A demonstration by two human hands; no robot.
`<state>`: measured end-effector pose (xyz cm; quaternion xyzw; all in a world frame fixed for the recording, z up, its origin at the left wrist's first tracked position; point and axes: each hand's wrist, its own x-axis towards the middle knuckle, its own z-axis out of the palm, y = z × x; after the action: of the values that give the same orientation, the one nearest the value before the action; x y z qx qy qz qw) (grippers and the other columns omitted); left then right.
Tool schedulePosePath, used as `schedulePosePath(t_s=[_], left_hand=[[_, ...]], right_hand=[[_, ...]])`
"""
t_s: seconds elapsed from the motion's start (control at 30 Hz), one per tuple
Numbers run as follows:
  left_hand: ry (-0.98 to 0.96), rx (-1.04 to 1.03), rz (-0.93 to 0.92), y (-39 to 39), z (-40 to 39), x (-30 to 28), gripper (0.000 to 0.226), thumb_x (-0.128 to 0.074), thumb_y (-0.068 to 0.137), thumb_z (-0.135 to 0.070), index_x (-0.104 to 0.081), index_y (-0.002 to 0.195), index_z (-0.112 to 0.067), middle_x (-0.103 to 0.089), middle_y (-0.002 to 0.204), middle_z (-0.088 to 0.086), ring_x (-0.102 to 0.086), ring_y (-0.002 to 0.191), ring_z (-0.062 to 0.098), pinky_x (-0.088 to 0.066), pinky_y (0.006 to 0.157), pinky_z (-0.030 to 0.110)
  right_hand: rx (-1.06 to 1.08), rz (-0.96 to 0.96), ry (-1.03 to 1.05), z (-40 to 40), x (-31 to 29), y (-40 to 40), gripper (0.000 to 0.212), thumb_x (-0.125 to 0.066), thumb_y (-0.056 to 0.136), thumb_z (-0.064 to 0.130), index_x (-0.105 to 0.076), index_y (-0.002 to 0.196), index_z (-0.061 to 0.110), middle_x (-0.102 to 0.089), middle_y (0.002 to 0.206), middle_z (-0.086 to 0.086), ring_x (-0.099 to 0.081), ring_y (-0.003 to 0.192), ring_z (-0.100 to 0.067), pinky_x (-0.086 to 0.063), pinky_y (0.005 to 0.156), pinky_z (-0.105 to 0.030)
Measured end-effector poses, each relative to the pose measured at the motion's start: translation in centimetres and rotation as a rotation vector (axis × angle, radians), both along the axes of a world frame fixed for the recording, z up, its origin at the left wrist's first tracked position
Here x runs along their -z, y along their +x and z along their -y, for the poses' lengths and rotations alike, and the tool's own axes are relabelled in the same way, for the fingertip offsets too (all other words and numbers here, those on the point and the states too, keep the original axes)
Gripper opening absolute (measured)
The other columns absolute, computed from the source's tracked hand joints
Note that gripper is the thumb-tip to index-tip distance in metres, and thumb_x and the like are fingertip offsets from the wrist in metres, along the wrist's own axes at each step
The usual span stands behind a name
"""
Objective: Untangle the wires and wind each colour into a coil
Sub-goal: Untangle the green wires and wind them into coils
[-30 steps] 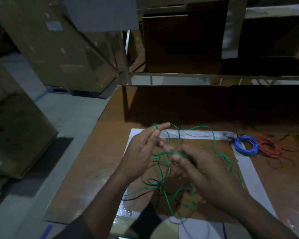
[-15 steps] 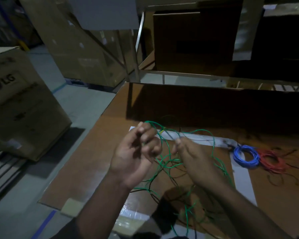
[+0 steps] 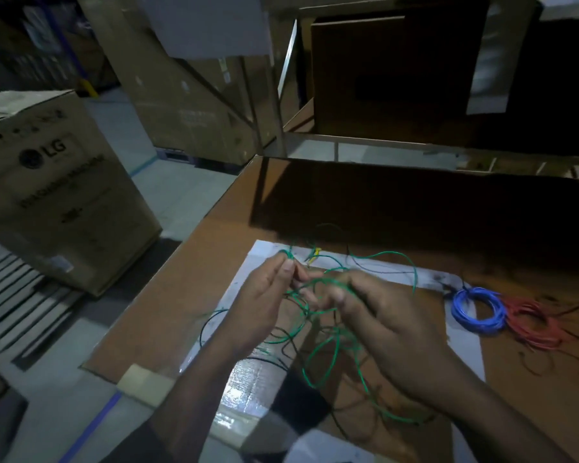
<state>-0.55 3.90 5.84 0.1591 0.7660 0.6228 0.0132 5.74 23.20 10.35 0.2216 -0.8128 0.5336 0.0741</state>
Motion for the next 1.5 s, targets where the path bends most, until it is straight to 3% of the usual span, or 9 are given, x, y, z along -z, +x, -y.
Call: schedulePosePath(t_s=[0.17,0.3,0.5,0.6,0.8,0.97,1.13,1.33,1.5], left_hand=[[0.233,0.155,0.203,1.3,-1.2,-0.5,0.042,-0.039,0.109,-0.036,-0.070,0.108,-0.007,-0.035,0.043,-0.001,-0.033,0.039,0.017,-0.053,0.069,0.060],[0.585,0.413,0.420,1.9,-0.7,-3.0,0.049,-0.033,0.110,-0.029,-0.065,0.128,0.003,-0.020,0.045,-0.004,-0.030,0.035,0.000,-0.051,0.059,0.028],[1.078,0.517,0.459,-1.1,2.3,-4.9,0.047,-0.027,0.113,-0.022,-0.070,0.103,-0.007,-0.047,0.054,-0.009,-0.060,0.054,0.006,-0.053,0.103,0.046],[0.984,0.384,0.301,-3.1,3.2,-5.2,0.044,-0.027,0.111,-0.020,-0.065,0.088,-0.015,-0.075,0.112,0.010,-0.058,0.133,0.033,-0.028,0.122,0.059],[0.693,0.313,0.186,-6.7,4.9,-3.8,0.029,-0.035,0.108,-0.018,-0.061,0.096,-0.015,-0.052,0.152,0.016,-0.034,0.152,0.023,-0.009,0.128,0.043],[0.152,0.370,0.048,-6.1,3.8,-1.6,0.034,-0.036,0.107,-0.027,-0.064,0.091,-0.016,-0.071,0.130,0.005,-0.040,0.147,0.012,-0.025,0.120,0.038],[-0.014,0.401,0.073,-4.2,3.0,-1.2,0.042,-0.038,0.106,-0.040,-0.068,0.104,-0.010,-0.061,0.066,-0.001,-0.055,0.065,0.010,-0.044,0.077,0.037],[0.759,0.722,0.627,-3.7,3.8,-3.1,0.036,-0.036,0.110,-0.027,-0.058,0.086,-0.012,-0.029,0.048,-0.009,-0.034,0.040,0.008,-0.056,0.087,0.038],[1.183,0.767,0.673,-6.1,5.6,-5.1,0.032,-0.029,0.111,-0.025,-0.057,0.099,-0.014,-0.067,0.087,-0.001,-0.047,0.054,0.005,-0.054,0.082,0.028]], right_hand=[[0.317,-0.014,-0.139,-0.3,0.5,-3.3,0.026,-0.050,0.103,0.035,-0.066,0.087,0.021,-0.060,0.064,0.017,-0.053,0.056,-0.003,-0.037,0.054,-0.018],[0.491,0.038,-0.159,0.3,1.7,-4.7,0.039,-0.054,0.098,0.047,-0.060,0.080,0.013,-0.054,0.063,-0.004,-0.047,0.054,-0.011,-0.038,0.053,-0.034],[0.429,0.280,-0.154,4.1,5.1,-4.0,0.043,-0.040,0.105,0.043,-0.054,0.073,0.018,-0.042,0.055,0.010,-0.037,0.048,-0.002,-0.030,0.053,-0.026],[0.318,0.357,-0.137,6.1,6.9,-2.6,0.045,-0.036,0.104,0.047,-0.059,0.078,0.019,-0.049,0.055,0.013,-0.043,0.052,0.001,-0.034,0.056,-0.027],[0.021,0.260,0.297,6.6,6.1,-0.2,0.023,-0.038,0.101,0.055,-0.055,0.092,0.043,-0.063,0.089,0.023,-0.061,0.089,0.002,-0.051,0.085,-0.037],[0.153,0.063,0.272,6.7,2.1,-0.1,0.025,-0.041,0.105,0.044,-0.057,0.090,0.032,-0.060,0.085,0.015,-0.058,0.082,-0.001,-0.044,0.070,-0.018],[0.510,-0.039,0.039,6.0,-0.2,-2.0,0.019,-0.055,0.100,0.033,-0.068,0.088,0.028,-0.068,0.075,0.010,-0.064,0.072,-0.002,-0.045,0.061,-0.013],[0.566,-0.020,-0.013,5.2,0.7,-5.0,0.038,-0.063,0.094,0.047,-0.054,0.073,0.016,-0.045,0.057,0.001,-0.040,0.051,-0.006,-0.035,0.050,-0.031],[0.283,0.170,0.134,5.5,4.4,-3.9,0.042,-0.051,0.097,0.052,-0.048,0.075,0.016,-0.042,0.062,0.007,-0.040,0.058,-0.002,-0.036,0.057,-0.035]])
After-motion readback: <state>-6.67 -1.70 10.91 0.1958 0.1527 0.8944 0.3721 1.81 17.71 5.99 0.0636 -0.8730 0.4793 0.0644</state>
